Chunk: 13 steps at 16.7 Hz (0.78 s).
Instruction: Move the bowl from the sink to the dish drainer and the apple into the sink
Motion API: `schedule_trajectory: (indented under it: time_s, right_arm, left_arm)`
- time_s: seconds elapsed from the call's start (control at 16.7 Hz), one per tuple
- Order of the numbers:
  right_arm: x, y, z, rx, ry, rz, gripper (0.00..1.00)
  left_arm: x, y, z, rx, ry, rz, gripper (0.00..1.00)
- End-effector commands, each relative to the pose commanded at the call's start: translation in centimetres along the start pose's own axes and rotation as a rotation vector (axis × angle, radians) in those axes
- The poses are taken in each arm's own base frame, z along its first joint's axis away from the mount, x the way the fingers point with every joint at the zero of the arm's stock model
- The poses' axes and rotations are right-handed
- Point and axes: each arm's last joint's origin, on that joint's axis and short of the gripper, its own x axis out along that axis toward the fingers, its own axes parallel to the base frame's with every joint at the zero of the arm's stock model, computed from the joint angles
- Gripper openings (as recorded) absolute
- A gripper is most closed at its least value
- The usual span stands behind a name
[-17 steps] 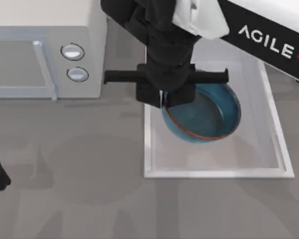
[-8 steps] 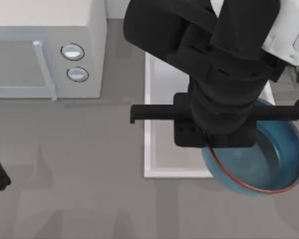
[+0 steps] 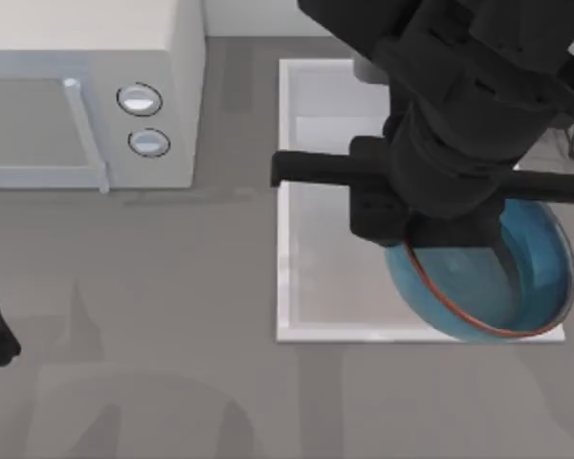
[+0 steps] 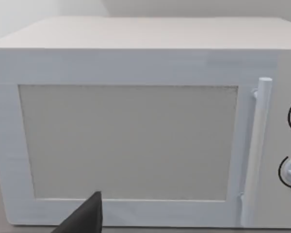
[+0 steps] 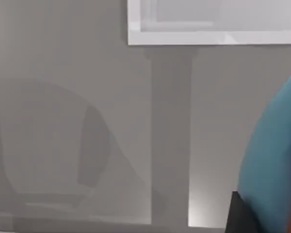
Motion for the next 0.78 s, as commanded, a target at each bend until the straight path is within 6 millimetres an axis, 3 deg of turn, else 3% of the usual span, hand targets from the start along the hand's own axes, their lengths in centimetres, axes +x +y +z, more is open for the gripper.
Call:
schedule_trajectory:
  time_s: [0.18,0.3,0.54,0.78]
  right_arm:
    - [-0.4,-3.3,3.6,0.042,-0.090,0.157,0.00]
    - [-0.8,-6.5,6.3,0.068,-0.201,0.257,0.00]
    - [-2.2,-14.9,11.1,0.087,-0.546,0.364,0.00]
    - [-4.6,-24.2,12.9,0.032,-0.953,0.278,0.00]
  left_arm:
    - [0.0,0.0,0.0,0.000,0.000,0.000,1.00]
    - [0.0,0.0,0.0,0.000,0.000,0.000,1.00]
    - [0.0,0.0,0.0,0.000,0.000,0.000,1.00]
    - [0.0,0.0,0.0,0.000,0.000,0.000,1.00]
